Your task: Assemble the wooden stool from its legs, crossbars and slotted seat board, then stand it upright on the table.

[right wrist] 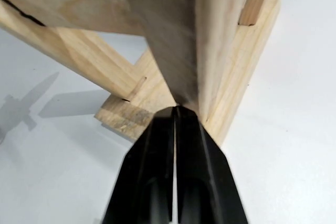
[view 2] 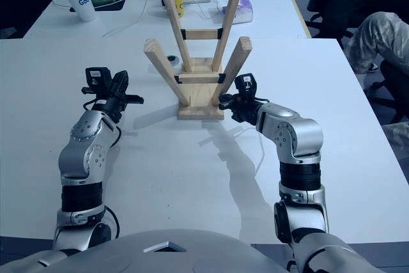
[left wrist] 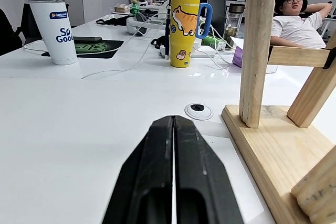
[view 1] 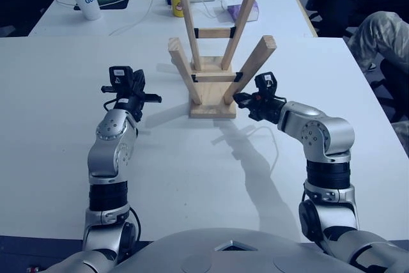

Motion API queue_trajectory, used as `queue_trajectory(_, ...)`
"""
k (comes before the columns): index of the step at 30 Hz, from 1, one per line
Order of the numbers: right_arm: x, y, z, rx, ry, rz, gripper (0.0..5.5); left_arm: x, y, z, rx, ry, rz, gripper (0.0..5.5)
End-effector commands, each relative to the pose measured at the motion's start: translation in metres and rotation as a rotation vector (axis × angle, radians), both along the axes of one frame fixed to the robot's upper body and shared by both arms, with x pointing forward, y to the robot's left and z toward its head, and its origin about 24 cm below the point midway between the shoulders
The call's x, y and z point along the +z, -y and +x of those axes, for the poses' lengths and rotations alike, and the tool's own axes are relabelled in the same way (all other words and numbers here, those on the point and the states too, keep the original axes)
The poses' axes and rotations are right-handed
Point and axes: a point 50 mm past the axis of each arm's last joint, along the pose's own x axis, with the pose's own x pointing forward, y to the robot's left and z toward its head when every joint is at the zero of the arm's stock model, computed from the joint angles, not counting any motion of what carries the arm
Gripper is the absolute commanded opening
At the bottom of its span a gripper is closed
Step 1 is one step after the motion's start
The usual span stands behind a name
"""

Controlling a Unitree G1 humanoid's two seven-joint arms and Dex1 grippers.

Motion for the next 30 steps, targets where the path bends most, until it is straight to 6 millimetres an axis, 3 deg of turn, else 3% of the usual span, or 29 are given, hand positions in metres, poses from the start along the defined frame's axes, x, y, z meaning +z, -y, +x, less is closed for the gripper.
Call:
queue_trajectory(1,0.008,-0.006,0.003,-0.002,-0.041,0.091,0.0,0.003,0.001,0.002,-0.005,0.004,0.007,0.02)
queue_trajectory(8,0.014,-0.017,0.009,-0.02,-0.13,0.218,0.0,0.002,0.002,0.002,-0.001,0.004,0.001,0.02)
queue_trajectory(11,0.01,-0.015,0.014,-0.075,-0.16,0.197,0.0,0.002,0.002,0.002,0.002,0.005,-0.003,0.02)
queue_trajectory(13,0.002,-0.003,0.02,-0.193,-0.167,0.124,0.0,0.002,0.001,0.002,0.007,0.005,-0.004,0.02)
queue_trajectory(17,-0.011,0.043,0.034,-0.515,-0.141,-0.049,0.0,0.002,0.0,0.001,0.014,0.004,-0.003,0.02)
queue_trajectory(20,0.003,0.065,0.045,-0.667,-0.004,-0.092,0.0,0.002,0.0,0.001,0.018,0.005,-0.003,0.02)
queue_trajectory(24,0.017,0.051,0.049,-0.567,0.065,-0.047,0.0,0.002,0.001,0.0,0.02,0.005,-0.002,0.02)
queue_trajectory(27,0.009,0.027,0.035,-0.329,-0.067,-0.018,0.0,0.002,0.0,0.0,0.02,0.006,-0.001,0.02)
queue_trajectory(30,0.006,0.018,0.018,-0.195,-0.189,0.024,0.0,0.003,0.0,-0.001,0.022,0.006,-0.001,0.02)
